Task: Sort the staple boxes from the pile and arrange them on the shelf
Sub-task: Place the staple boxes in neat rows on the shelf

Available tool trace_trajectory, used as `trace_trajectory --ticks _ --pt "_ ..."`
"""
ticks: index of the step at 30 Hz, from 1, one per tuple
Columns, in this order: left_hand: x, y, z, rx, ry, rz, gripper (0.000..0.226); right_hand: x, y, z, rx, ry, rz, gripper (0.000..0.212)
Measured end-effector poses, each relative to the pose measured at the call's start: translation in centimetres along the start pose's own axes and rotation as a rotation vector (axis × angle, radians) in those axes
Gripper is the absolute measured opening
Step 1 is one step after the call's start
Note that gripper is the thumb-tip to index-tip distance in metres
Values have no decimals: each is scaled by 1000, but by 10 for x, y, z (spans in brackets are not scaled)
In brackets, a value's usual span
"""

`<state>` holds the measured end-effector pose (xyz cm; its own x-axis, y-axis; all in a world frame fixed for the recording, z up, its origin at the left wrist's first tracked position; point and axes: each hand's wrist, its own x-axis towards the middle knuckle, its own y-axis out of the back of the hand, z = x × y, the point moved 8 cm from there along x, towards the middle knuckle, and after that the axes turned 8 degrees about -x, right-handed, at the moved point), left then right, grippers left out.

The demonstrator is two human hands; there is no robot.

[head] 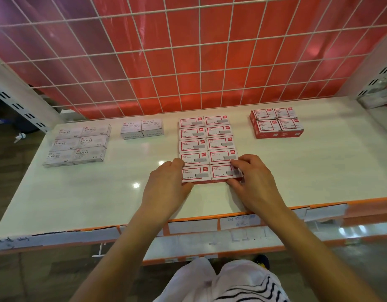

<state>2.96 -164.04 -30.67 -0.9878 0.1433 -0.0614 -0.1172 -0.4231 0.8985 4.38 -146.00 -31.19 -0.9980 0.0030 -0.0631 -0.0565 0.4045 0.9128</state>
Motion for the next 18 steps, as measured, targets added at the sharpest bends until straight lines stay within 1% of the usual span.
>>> trace_trajectory --ticks 3,5,8,12,18 --pt "-1 0 2 15 3 -14 46 -1 -1 0 -10 6 -10 52" --pt "-2 4 3 66 14 -8 54 -1 -1 1 -19 11 -12 53" --pt "-2 15 10 134 33 66 62 -1 2 4 -34 24 29 54" --pt "2 15 30 110 -15 124 58 -3 8 9 -54 5 69 52" --pt "10 -7 72 111 -130 85 60 -6 17 33 -111 -38 74 53"
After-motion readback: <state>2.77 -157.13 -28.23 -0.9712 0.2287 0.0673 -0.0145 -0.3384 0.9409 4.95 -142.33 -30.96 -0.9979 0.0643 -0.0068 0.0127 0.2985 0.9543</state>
